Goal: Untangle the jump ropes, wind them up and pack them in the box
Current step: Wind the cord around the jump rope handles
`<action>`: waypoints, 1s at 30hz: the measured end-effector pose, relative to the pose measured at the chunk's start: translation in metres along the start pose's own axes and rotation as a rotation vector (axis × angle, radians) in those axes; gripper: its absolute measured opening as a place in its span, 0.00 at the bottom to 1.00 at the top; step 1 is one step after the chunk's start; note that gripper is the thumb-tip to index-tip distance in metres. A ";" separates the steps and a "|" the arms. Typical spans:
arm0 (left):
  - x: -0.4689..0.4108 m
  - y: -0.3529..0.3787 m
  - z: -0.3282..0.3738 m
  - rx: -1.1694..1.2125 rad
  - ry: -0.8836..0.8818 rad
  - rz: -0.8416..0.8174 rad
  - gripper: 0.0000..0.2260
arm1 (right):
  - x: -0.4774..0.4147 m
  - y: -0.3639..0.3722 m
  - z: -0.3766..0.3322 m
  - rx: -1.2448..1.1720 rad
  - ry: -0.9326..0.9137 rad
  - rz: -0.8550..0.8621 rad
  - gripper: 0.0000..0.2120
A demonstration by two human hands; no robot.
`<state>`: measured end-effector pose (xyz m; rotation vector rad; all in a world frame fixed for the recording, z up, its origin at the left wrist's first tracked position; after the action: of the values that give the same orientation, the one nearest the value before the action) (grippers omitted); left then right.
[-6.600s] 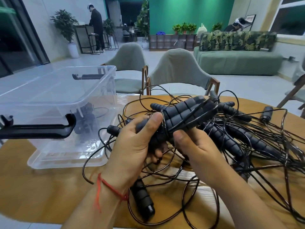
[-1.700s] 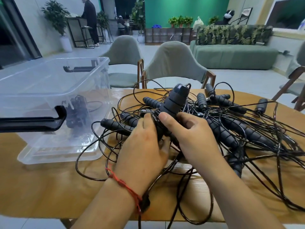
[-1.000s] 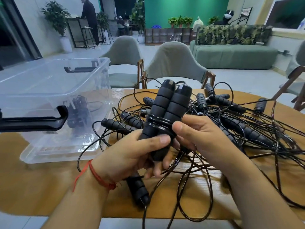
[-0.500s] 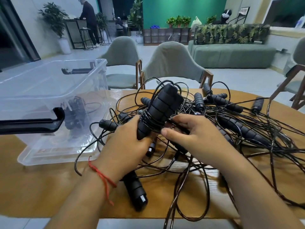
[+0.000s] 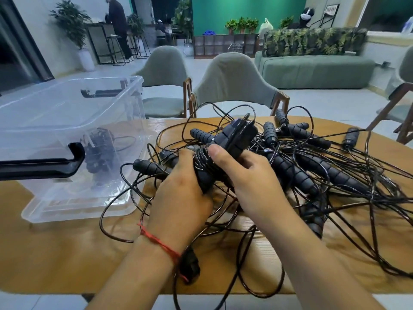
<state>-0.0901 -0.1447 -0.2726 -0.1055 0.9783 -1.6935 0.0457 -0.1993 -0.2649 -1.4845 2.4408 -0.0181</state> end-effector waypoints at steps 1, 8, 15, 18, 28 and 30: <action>-0.002 0.000 -0.003 0.068 -0.038 -0.080 0.22 | 0.000 -0.003 0.000 0.001 -0.012 -0.022 0.12; -0.001 -0.011 0.009 0.474 -0.067 -0.670 0.07 | 0.006 -0.016 0.000 -0.052 -0.067 -0.310 0.14; 0.036 0.017 0.008 1.193 -0.141 -1.382 0.20 | 0.013 -0.005 -0.005 -0.196 -0.162 -0.640 0.17; 0.041 0.026 0.010 1.251 -0.163 -1.388 0.16 | 0.012 -0.010 -0.004 -0.176 -0.185 -0.668 0.19; 0.006 0.022 -0.007 0.752 -0.148 -0.649 0.04 | -0.006 -0.037 0.001 0.065 -0.131 -0.382 0.14; 0.002 0.020 -0.010 0.659 -0.126 -0.537 0.04 | -0.007 -0.039 0.002 0.151 -0.126 -0.366 0.14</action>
<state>-0.0806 -0.1415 -0.2933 -0.0372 0.2628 -2.3908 0.0825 -0.2113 -0.2592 -1.7801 1.9943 -0.1743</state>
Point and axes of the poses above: each hand's wrist, its own x-axis away from the middle knuckle, its own y-axis out of the palm, z = x × y, the point moved 5 cm from there along -x, towards the middle knuckle, and after that the axes turned 6 degrees about x, right-handed, at the moved point
